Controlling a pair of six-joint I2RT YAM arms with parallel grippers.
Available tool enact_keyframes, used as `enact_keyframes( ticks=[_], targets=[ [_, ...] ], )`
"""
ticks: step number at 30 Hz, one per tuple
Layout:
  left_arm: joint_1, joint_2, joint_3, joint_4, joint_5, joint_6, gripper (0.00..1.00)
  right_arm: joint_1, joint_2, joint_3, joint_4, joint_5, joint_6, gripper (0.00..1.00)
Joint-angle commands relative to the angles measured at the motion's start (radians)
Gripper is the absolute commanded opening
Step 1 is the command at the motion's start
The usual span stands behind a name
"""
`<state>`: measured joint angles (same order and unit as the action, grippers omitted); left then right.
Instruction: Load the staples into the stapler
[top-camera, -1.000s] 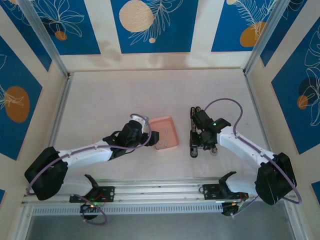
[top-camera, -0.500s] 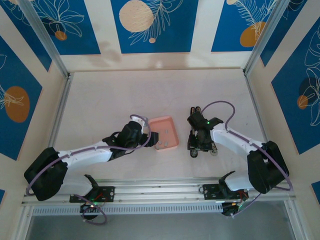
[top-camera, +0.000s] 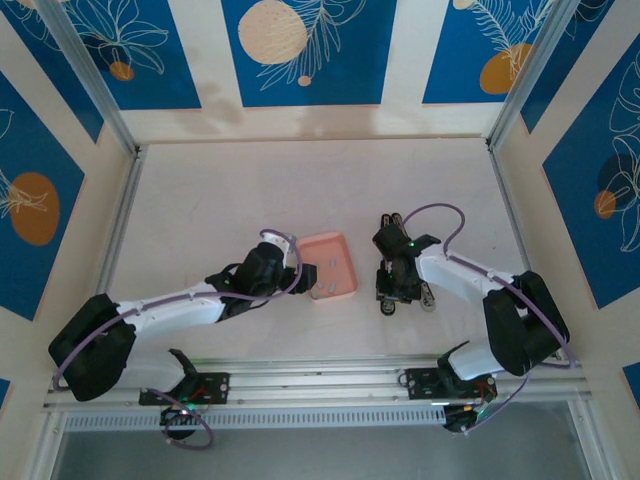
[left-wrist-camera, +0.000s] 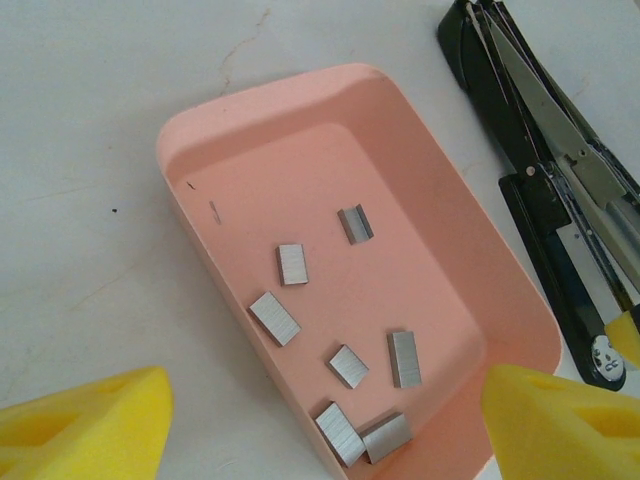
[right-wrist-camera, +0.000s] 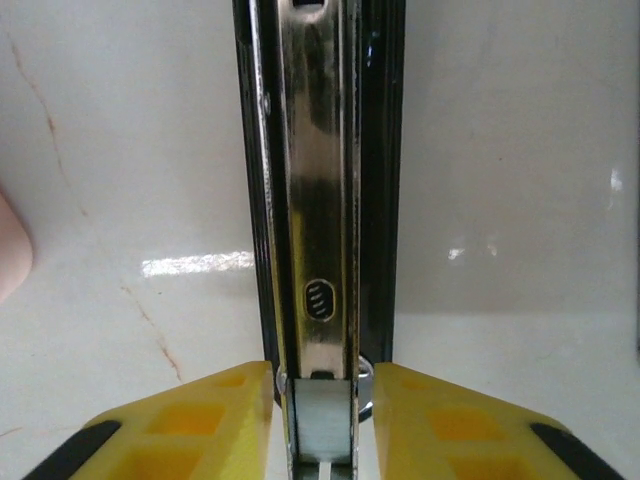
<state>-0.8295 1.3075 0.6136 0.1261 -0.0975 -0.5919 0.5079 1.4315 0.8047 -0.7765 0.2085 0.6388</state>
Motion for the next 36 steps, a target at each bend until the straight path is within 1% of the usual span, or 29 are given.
enact_keyframes(
  ticks=[1,4,10,23,25,27,29,33,36],
  targets=[
    [-0.012,0.014,0.033,0.015,-0.024,0.024,0.8,-0.009,0.024,0.031,-0.007,-0.012,-0.012,0.28],
    [-0.011,0.016,0.043,0.014,-0.031,0.03,0.8,-0.019,0.046,0.064,-0.007,-0.011,-0.034,0.24],
    [-0.009,0.018,0.068,-0.006,-0.054,0.053,0.8,-0.044,0.12,0.173,-0.008,-0.005,-0.081,0.22],
    [0.026,0.039,0.117,-0.014,-0.085,0.094,0.81,-0.114,0.434,0.554,-0.029,-0.021,-0.186,0.22],
    [0.028,0.04,0.12,-0.015,-0.086,0.097,0.81,-0.12,0.479,0.622,-0.047,-0.024,-0.206,0.24],
    [0.032,0.038,0.123,-0.018,-0.085,0.098,0.81,-0.119,0.503,0.668,-0.067,-0.022,-0.221,0.29],
    [0.034,0.036,0.121,-0.021,-0.085,0.099,0.81,-0.12,0.501,0.689,-0.082,-0.018,-0.226,0.33],
    [0.035,0.037,0.12,-0.013,-0.076,0.098,0.81,-0.126,0.432,0.674,-0.113,0.012,-0.233,0.42],
    [0.036,0.043,0.118,-0.001,-0.061,0.097,0.81,-0.153,0.361,0.622,-0.139,0.043,-0.238,0.45]
  ],
)
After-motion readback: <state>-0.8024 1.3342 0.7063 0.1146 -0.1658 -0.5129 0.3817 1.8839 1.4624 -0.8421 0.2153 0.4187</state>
